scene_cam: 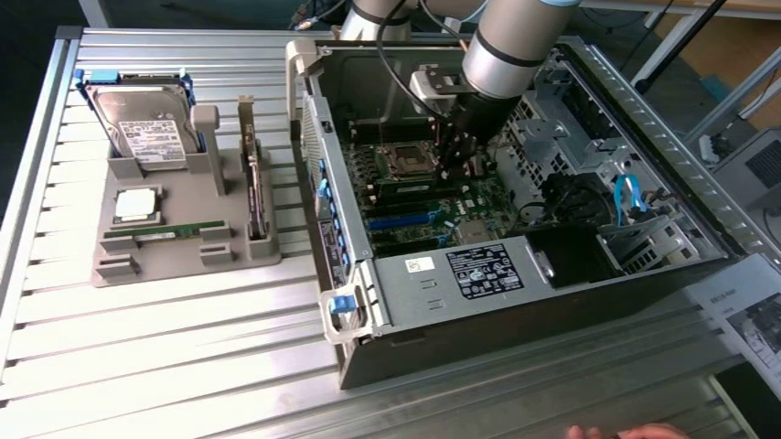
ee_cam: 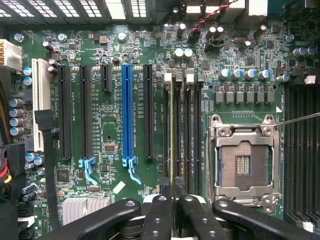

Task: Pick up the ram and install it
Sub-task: 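Insert the ram into the slot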

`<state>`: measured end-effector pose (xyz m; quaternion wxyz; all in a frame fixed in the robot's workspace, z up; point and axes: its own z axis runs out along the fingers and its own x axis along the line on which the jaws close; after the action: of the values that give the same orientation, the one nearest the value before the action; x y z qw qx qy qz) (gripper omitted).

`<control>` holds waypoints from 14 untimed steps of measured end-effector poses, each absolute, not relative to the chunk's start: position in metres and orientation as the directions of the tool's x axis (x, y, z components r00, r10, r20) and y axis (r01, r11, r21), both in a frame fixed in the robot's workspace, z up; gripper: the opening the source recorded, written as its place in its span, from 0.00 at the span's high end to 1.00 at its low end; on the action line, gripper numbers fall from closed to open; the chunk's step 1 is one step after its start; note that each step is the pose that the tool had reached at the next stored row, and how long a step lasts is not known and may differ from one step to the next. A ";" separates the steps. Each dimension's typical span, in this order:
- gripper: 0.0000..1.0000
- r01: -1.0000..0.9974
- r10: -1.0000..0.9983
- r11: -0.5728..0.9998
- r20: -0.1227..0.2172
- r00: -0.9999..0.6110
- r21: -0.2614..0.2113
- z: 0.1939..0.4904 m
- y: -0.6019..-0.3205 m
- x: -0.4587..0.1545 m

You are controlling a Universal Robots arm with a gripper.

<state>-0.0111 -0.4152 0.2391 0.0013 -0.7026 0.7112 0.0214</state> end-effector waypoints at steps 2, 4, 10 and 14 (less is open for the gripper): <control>0.88 -1.000 -0.999 0.012 -0.032 -0.013 0.029 0.239 -0.415 -0.011; 0.88 -1.000 -0.999 0.012 -0.032 -0.013 0.029 0.239 -0.415 -0.011; 0.88 -1.000 -0.999 0.012 -0.032 -0.013 0.029 0.239 -0.415 -0.012; 0.88 -1.000 -0.999 0.012 -0.032 -0.013 0.029 0.238 -0.415 -0.012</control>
<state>-0.0118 -0.4153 0.2384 0.0013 -0.7026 0.7112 0.0214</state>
